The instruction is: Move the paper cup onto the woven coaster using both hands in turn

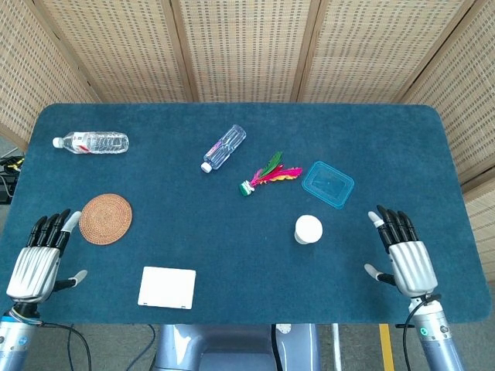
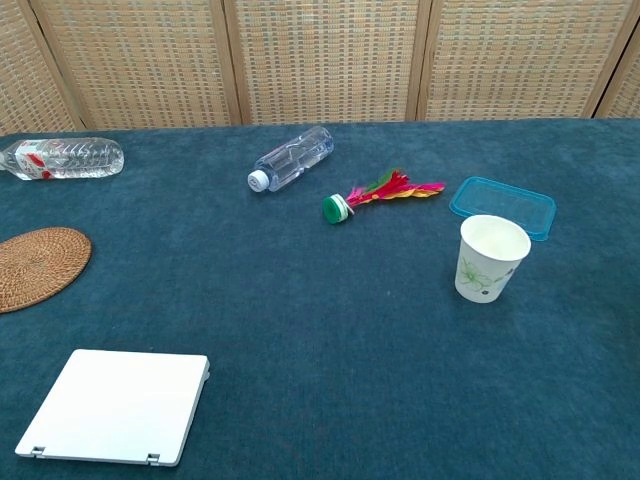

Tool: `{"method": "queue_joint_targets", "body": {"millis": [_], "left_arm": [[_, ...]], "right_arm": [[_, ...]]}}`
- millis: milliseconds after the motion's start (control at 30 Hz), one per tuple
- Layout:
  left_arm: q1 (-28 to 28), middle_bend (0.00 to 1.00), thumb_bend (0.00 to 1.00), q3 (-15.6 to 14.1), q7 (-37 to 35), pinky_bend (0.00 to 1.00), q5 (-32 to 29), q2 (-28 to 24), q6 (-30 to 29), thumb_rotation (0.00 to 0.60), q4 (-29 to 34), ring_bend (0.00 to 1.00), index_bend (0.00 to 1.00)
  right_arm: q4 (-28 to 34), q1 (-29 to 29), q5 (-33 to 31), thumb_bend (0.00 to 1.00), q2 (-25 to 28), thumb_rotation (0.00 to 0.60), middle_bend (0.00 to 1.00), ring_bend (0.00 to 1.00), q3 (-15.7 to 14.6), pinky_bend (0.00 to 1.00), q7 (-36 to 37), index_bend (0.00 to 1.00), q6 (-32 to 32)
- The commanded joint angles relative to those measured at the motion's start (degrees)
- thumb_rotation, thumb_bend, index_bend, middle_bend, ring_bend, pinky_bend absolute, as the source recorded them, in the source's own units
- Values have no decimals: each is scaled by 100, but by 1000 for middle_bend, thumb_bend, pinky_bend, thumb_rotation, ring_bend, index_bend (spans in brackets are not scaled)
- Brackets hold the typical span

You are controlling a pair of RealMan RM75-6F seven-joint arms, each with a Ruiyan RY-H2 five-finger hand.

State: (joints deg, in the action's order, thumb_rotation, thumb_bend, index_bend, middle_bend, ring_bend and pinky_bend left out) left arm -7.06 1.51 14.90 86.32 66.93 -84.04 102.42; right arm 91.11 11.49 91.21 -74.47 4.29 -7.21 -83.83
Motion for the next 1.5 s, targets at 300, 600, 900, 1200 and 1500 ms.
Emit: {"method": "queue_joint_targets", "body": {"millis": [300, 600, 900, 1200, 1500], "left_arm": [[20, 0, 142, 27, -86, 0, -31, -50, -30, 600, -6, 0, 0], [7, 0, 142, 25, -150, 0, -25, -57, 1, 600, -22, 0, 0], [-20, 0, 143, 26, -201, 0, -42, -59, 63, 600, -53, 0, 0], [-38, 0, 142, 28, -243, 0, -67, -61, 109, 600, -83, 0, 0], [-52, 0, 142, 21, -206, 0, -85, -40, 144, 600, -75, 0, 0]], "right_arm": [[506, 688, -197, 83, 230, 600, 0, 0, 289, 0, -286, 70, 978], [900, 1458, -1222, 84, 193, 600, 0, 0, 638, 0, -1249, 70, 2218], [679, 1932, -2140, 84, -215, 600, 0, 0, 706, 0, -1762, 70, 2822], [215, 2201, -2569, 84, -621, 600, 0, 0, 617, 0, -2004, 99, 2977], [-206, 2398, -2843, 84, -860, 600, 0, 0, 591, 0, -2006, 151, 3069]]}}
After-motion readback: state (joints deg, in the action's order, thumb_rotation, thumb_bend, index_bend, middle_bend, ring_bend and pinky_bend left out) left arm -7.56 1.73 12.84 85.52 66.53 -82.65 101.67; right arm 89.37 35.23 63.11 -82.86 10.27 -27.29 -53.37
